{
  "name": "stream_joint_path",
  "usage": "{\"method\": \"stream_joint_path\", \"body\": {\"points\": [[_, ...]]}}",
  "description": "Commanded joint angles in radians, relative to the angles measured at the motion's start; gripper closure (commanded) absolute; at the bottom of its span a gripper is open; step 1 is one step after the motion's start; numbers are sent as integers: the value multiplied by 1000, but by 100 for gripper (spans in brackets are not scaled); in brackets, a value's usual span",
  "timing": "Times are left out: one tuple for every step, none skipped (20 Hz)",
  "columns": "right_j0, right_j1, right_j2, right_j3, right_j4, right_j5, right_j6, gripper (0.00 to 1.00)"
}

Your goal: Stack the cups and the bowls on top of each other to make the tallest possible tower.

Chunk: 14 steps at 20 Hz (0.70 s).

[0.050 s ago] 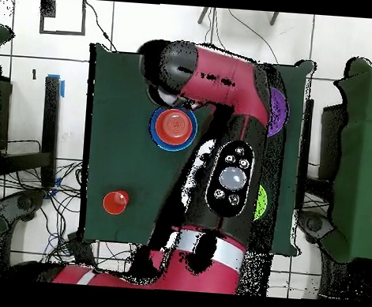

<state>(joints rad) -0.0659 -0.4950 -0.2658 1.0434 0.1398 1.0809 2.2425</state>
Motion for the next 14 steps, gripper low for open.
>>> {"method": "stream_joint_path", "body": {"points": [[-91, 72, 145, -140, -124, 149, -347, 0], [-103, 83, 153, -166, -135, 161, -365, 0], [-115, 93, 161, -192, -146, 174, -383, 0], [-125, 107, 169, -222, -155, 184, -399, 0], [-137, 121, 179, -246, -165, 191, -417, 0], [-151, 136, 189, -273, -174, 195, -437, 0], [-161, 150, 198, -295, -183, 195, -453, 0], [-169, 163, 205, -316, -192, 194, -468, 0], [-176, 177, 212, -338, -199, 194, -483, 0], [-183, 192, 218, -360, -205, 193, -499, 0], [-190, 206, 225, -382, -210, 193, -514, 0], [-196, 221, 231, -402, -213, 192, -530, 0], [-202, 236, 237, -422, -215, 191, -546, 0], [-208, 251, 242, -441, -215, 188, -562, 0]]}}
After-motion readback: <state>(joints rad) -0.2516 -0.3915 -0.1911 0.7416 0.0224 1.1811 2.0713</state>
